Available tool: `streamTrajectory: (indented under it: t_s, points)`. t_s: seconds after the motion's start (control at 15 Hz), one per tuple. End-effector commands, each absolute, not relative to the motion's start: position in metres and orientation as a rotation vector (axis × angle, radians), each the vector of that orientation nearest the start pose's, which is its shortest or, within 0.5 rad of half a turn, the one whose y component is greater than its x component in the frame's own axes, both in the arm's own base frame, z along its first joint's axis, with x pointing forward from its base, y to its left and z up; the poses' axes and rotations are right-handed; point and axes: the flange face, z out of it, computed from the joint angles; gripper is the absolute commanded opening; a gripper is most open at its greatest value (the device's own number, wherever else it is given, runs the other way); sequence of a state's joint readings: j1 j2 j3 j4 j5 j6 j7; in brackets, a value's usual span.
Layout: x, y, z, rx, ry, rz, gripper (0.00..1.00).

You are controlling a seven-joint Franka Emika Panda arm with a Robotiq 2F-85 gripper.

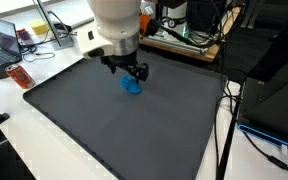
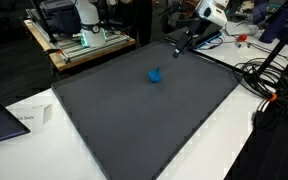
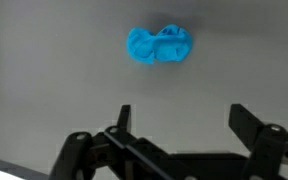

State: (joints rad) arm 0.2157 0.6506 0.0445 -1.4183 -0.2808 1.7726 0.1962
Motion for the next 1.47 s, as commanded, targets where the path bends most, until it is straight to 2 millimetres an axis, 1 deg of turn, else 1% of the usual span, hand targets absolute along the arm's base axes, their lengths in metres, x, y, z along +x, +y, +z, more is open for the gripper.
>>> streamTrajectory:
  t_s: [0.0,0.4,0.6,0.8,1.0,1.07,1.4]
  points:
    - [0.691,0.157,0.287,-3.429,-0.232,0.527,1.0]
    - [0.705,0.161,0.255,-3.445,-0.214,0.697,1.0]
    - [0.708,0.162,0.239,-3.457,-0.204,0.775,1.0]
    - [0.709,0.166,0.228,-3.478,-0.202,0.827,1.0]
    - [0.71,0.176,0.219,-3.502,-0.222,0.829,1.0]
    - [0.71,0.18,0.217,-3.513,-0.245,0.803,1.0]
    - [0.708,0.194,0.21,-3.565,-0.266,0.75,1.0]
